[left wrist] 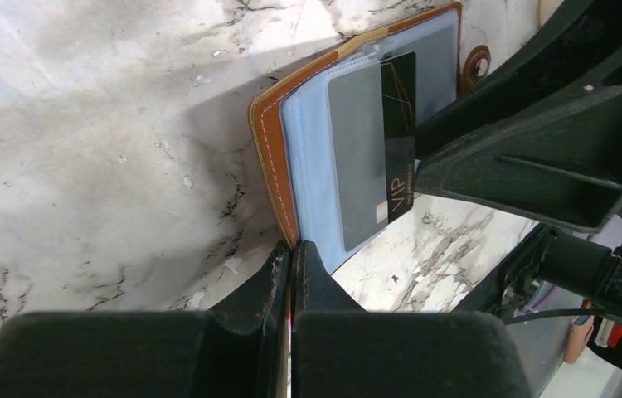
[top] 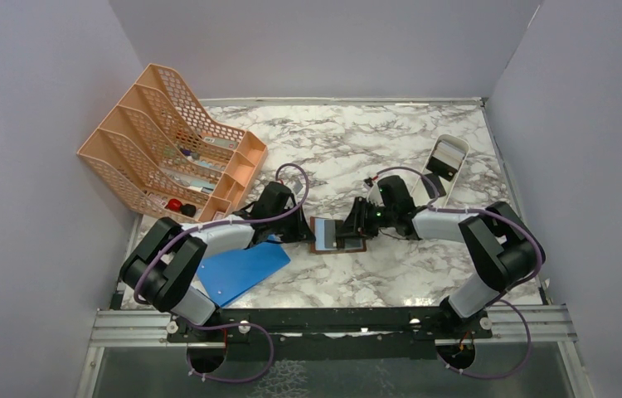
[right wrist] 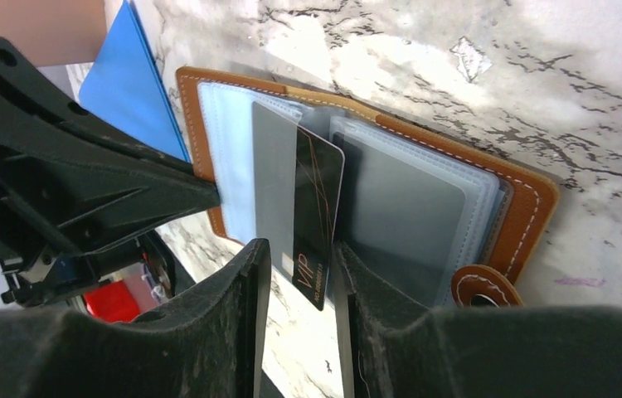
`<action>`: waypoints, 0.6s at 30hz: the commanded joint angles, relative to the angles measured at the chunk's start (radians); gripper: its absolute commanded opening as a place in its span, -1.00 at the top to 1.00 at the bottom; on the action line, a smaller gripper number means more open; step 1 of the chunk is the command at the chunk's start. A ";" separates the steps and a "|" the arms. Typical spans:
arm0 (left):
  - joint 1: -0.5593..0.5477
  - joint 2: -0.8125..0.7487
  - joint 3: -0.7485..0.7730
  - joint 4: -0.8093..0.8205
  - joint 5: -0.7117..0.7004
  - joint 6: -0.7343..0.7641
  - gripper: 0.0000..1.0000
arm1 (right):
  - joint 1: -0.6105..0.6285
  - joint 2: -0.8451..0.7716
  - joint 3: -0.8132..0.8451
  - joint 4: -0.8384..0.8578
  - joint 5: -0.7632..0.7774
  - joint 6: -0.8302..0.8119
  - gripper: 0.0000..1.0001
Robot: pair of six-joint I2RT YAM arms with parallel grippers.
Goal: Put the credit cards into the card holder
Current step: Insert the credit card into the card holder.
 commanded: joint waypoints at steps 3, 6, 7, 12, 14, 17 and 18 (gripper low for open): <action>-0.006 -0.041 -0.004 0.072 0.085 -0.032 1.00 | 0.048 0.009 0.052 -0.028 0.017 -0.017 0.28; -0.008 -0.041 -0.004 0.087 0.106 -0.042 1.00 | 0.082 0.042 0.113 -0.085 0.020 -0.049 0.26; -0.008 -0.042 -0.004 0.091 0.113 -0.043 1.00 | 0.084 0.043 0.114 -0.091 0.027 -0.052 0.25; -0.008 -0.051 -0.015 0.094 0.123 -0.055 1.00 | 0.084 0.032 0.127 -0.129 0.043 -0.082 0.19; -0.008 -0.059 -0.013 0.068 0.107 -0.050 1.00 | 0.084 0.012 0.140 -0.185 0.077 -0.111 0.14; -0.008 -0.073 0.000 0.009 0.082 -0.033 1.00 | 0.084 -0.038 0.164 -0.282 0.138 -0.151 0.04; -0.008 -0.077 0.001 -0.001 0.078 -0.031 1.00 | 0.084 -0.055 0.170 -0.304 0.146 -0.162 0.00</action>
